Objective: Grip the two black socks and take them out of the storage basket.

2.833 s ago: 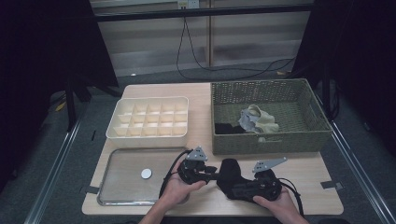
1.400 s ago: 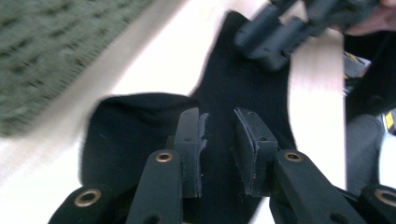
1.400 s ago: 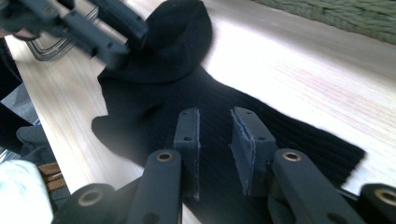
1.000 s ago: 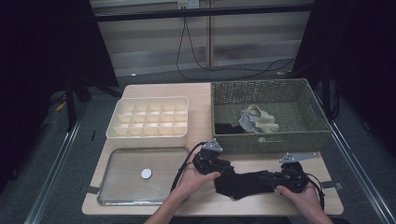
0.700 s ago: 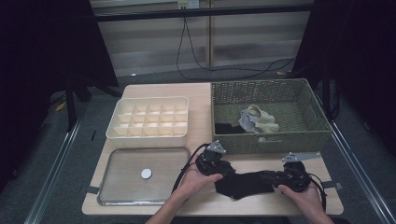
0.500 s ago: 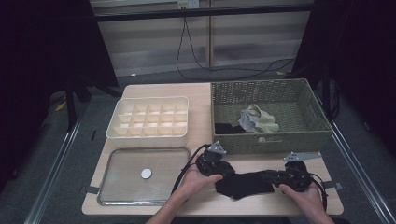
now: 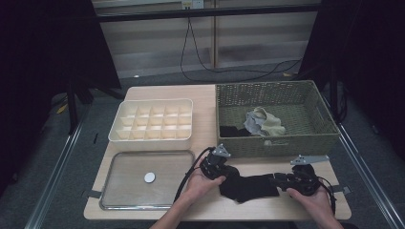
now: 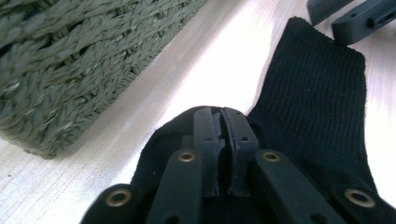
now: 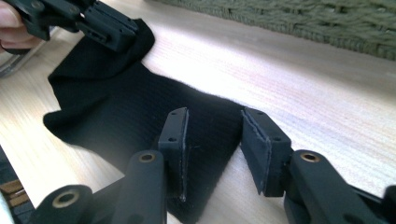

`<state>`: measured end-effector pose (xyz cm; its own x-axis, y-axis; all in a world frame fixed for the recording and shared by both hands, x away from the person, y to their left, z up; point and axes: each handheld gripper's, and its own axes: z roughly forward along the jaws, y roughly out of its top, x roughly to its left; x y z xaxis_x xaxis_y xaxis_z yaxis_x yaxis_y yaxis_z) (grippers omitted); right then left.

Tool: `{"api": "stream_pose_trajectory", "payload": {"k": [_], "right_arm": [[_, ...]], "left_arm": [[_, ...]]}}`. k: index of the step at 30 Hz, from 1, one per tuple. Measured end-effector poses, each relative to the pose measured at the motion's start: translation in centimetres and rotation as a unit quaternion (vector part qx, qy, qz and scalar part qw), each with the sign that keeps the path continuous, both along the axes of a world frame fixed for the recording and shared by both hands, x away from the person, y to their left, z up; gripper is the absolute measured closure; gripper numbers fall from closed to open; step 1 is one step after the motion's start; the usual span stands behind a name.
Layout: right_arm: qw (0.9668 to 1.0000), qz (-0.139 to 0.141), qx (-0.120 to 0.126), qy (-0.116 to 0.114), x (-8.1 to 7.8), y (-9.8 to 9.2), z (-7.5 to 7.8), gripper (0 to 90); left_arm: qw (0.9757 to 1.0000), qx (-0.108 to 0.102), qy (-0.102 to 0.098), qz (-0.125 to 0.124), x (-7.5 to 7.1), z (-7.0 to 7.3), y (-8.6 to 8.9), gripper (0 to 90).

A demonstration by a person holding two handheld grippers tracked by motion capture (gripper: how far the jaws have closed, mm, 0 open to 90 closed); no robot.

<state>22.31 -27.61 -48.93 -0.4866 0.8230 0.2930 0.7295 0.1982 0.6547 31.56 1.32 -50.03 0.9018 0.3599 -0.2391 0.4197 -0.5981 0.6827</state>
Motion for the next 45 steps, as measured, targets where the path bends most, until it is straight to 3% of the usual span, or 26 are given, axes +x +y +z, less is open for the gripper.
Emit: {"api": "stream_pose_trajectory", "payload": {"k": [4, 8, 11, 16, 19, 29, 45], "right_arm": [[0.9999, 0.004, -0.010, 0.011, 0.2, 0.2, -0.3, 62.2], [0.9997, 0.001, -0.019, 0.017, 0.3, 0.3, -0.5, 65.3], [0.9996, -0.002, -0.021, 0.021, 0.4, 0.3, -0.5, 72.9], [0.9994, -0.012, -0.018, 0.026, 0.5, 0.2, -0.5, 84.4], [0.9993, -0.020, -0.014, 0.027, 0.6, -0.2, -0.4, 86.1], [0.9988, -0.048, 0.000, 0.011, 0.6, -1.8, -0.1, 86.2], [0.9976, -0.067, -0.001, 0.017, 0.5, -2.7, -0.3, 86.2]], "left_arm": [[0.9997, -0.019, 0.012, -0.004, 0.0, -0.1, 0.2, 86.9], [0.9991, -0.041, 0.010, -0.009, -0.2, 0.4, 0.4, 86.9], [0.9978, -0.063, 0.018, -0.010, -0.3, 1.2, 0.9, 86.9], [0.9971, -0.075, 0.007, -0.015, -0.8, 2.3, 1.7, 86.9], [0.9965, -0.080, -0.002, -0.023, -1.3, 2.9, 2.3, 86.9], [0.9968, -0.073, -0.021, -0.025, -2.7, 3.6, 5.3, 86.8], [0.9987, -0.049, -0.011, -0.007, -3.3, 2.3, 8.5, 84.8]]}}
